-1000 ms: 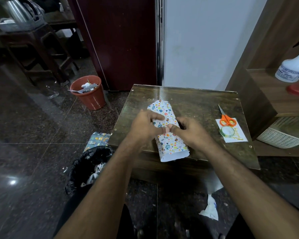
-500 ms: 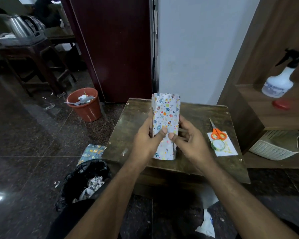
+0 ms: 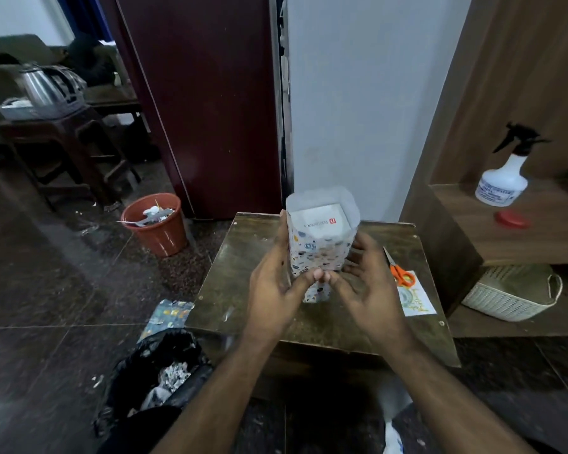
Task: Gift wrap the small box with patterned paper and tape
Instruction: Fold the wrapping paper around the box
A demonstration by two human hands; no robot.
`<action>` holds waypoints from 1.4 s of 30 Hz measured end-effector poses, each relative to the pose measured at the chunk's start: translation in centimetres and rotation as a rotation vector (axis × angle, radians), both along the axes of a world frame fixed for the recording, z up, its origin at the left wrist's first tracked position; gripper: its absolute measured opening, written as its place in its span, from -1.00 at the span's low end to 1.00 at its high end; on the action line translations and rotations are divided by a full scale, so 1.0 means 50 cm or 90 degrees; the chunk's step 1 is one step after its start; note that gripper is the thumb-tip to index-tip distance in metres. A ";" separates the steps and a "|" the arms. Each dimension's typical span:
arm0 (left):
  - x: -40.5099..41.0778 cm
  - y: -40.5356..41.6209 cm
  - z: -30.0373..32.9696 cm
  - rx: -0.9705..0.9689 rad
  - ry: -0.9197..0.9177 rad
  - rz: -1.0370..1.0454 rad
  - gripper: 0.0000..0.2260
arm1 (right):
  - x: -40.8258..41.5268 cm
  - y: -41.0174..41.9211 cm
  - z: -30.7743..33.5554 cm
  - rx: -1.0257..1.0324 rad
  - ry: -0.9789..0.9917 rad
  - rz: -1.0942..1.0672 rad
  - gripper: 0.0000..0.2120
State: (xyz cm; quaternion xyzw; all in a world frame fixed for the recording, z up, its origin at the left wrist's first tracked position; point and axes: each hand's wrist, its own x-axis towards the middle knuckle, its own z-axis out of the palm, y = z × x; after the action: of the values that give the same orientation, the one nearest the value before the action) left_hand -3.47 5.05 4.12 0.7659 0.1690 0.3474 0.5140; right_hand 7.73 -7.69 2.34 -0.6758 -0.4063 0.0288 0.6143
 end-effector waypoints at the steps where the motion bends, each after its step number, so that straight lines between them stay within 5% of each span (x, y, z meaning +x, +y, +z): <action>1: -0.001 0.000 0.000 -0.020 -0.011 -0.004 -0.23 | 0.000 -0.001 0.004 -0.013 0.000 0.001 -0.35; 10: -0.004 0.009 0.006 -0.272 0.055 -0.066 -0.60 | -0.002 -0.006 0.027 -0.116 0.136 0.115 -0.37; 16: 0.008 0.023 -0.005 -0.543 0.174 0.017 -0.64 | 0.003 0.013 0.018 -0.072 0.367 0.164 -0.67; 25: 0.005 0.071 -0.021 -0.656 0.205 -0.074 -0.30 | 0.010 0.013 0.018 -0.070 0.495 0.216 -0.68; 32: 0.003 0.082 -0.023 -0.684 0.204 -0.111 -0.36 | 0.006 0.010 0.017 -0.047 0.420 0.256 -0.53; 37: 0.002 0.067 -0.021 -0.672 0.241 -0.103 -0.52 | 0.005 0.011 -0.012 -0.247 0.075 0.175 -0.21; 42: 0.002 0.066 -0.018 -0.671 0.258 -0.087 -0.51 | 0.013 0.018 -0.017 -0.226 0.078 0.159 -0.15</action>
State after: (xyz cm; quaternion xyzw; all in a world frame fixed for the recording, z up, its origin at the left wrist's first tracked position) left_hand -3.34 8.35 3.23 0.4667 0.3644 0.0283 0.8054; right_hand 8.40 -6.77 1.51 -0.7147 -0.4372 0.2168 0.5011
